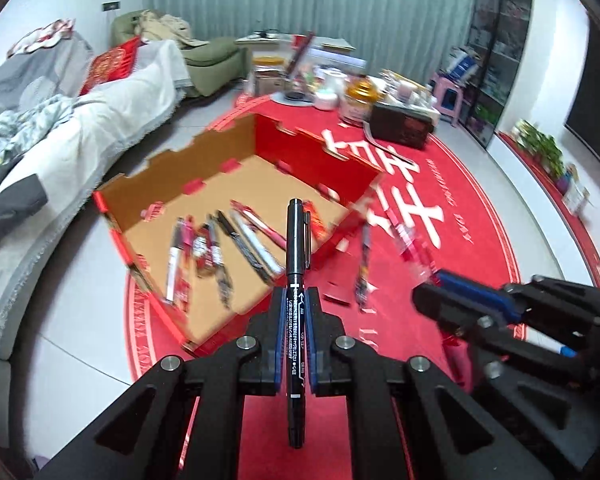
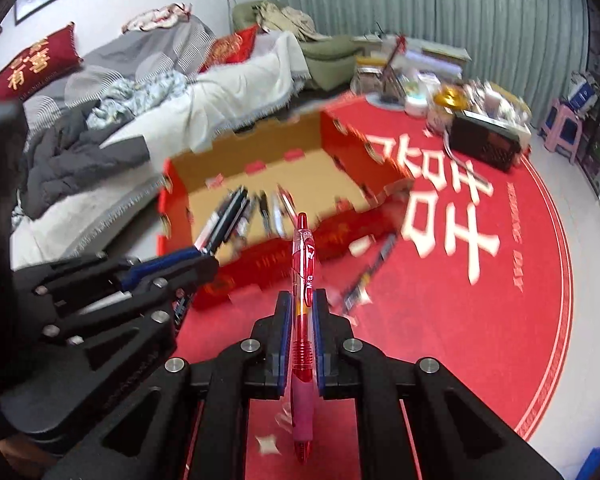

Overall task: Organize rigid objects
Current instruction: 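Lift and carry the black marker and red pen toward the cardboard box with both grippers, then lower the black marker and red pen into the box with both grippers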

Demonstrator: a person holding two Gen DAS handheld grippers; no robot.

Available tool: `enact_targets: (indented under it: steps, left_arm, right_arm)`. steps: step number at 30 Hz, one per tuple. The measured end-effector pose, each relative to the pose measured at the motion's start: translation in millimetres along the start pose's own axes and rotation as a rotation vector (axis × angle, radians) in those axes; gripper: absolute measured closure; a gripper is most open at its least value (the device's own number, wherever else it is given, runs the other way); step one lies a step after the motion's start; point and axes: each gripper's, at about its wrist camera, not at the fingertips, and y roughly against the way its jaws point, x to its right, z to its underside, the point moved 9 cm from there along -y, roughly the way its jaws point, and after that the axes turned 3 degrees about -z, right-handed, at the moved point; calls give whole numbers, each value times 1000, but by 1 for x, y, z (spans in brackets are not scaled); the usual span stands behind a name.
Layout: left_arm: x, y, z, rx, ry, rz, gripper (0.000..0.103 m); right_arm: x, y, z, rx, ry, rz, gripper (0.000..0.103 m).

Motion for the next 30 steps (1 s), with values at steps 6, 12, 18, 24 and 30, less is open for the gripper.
enact_targets:
  steps: [6,12,18,24,30]
  left_arm:
    - [-30,-5,-17,6,39,-45,95]
    - [-51,-17,-31,-6,54,-77,94]
    - [-64,-30,-45,-16,66,-91,94]
    - [-75,-43,-47,-34,89,-95,94]
    - [-79,-54,-43,-53,100,-96,94]
  right_arm:
    - [-18,-11,-37,28,27,-23,92]
    - [-26,-29,-64,37,45,-27,92]
    - [-26,-47,-79,29,50,-28,92]
    - [-24,-59,-83,20,44,-36,92]
    - [-24,-72,-85,7,40,-49,92]
